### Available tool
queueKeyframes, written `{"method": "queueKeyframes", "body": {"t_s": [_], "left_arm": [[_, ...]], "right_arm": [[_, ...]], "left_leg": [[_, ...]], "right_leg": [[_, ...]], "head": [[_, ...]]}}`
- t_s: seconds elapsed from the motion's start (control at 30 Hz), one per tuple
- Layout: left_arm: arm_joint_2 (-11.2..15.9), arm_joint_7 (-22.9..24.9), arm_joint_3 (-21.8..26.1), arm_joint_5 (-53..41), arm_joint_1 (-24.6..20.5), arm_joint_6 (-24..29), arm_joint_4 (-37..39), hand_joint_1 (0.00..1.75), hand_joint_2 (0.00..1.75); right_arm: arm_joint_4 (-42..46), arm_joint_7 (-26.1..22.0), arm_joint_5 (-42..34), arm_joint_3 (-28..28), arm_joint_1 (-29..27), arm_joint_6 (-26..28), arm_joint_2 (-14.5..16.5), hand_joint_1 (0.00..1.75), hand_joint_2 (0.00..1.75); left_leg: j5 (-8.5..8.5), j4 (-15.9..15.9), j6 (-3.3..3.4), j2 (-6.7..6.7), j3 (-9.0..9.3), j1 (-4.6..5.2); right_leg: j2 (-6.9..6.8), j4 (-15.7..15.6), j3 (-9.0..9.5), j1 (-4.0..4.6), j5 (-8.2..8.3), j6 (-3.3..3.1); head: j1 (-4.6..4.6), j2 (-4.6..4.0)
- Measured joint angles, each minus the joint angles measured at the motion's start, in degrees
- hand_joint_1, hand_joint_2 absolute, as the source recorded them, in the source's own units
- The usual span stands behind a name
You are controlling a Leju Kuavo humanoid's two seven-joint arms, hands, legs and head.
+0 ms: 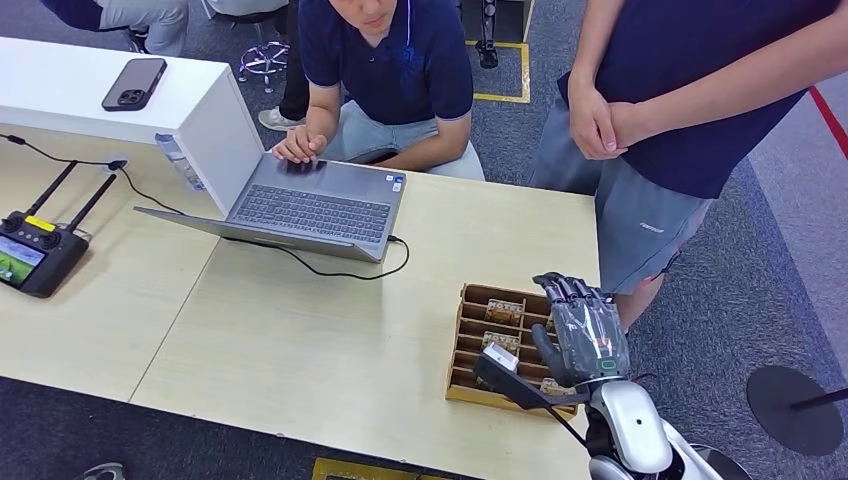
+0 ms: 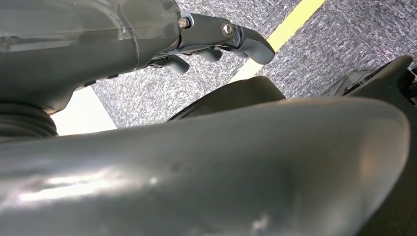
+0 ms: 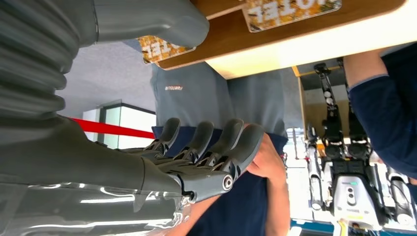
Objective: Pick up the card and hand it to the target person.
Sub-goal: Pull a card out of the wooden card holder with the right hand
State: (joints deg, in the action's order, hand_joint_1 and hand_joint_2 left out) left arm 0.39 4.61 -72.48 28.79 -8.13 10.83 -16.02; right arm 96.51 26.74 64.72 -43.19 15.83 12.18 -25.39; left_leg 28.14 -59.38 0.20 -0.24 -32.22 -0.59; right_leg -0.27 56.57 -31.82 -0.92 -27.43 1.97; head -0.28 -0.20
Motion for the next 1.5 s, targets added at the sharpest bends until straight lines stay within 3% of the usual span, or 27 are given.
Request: {"method": "queueKeyframes", "body": {"t_s": [0.43, 0.77, 1.5], "left_arm": [[0.0, -0.03, 0.0, 0.0, 0.0, 0.01, 0.0, 0.0, 0.0], [0.0, -0.14, 0.0, -0.01, 0.0, 0.02, 0.0, 0.0, 0.0], [0.0, -0.15, 0.0, -0.02, 0.0, 0.1, 0.0, 0.0, 0.0]], "right_arm": [[-2.86, 0.28, -1.37, 1.02, -0.02, 1.74, -0.84, 1.1, 1.75], [-4.1, 0.3, -1.81, 1.94, -0.09, 2.27, -0.97, 0.94, 1.75], [-6.3, 0.39, -2.56, 2.32, -0.17, 3.13, -0.96, 1.14, 1.75]], "left_leg": [[0.0, 0.0, 0.0, 0.0, 0.0, 0.0], [0.0, 0.0, 0.0, 0.0, 0.01, 0.0], [0.0, 0.0, 0.0, 0.0, 0.01, 0.0]], "right_leg": [[0.0, 0.0, 0.0, 0.0, 0.0, 0.0], [0.0, 0.0, 0.0, 0.0, 0.0, 0.0], [0.01, 0.0, 0.0, 0.0, 0.0, 0.0]], "head": [[0.0, 0.0], [0.0, 0.0], [0.0, 0.0]]}}
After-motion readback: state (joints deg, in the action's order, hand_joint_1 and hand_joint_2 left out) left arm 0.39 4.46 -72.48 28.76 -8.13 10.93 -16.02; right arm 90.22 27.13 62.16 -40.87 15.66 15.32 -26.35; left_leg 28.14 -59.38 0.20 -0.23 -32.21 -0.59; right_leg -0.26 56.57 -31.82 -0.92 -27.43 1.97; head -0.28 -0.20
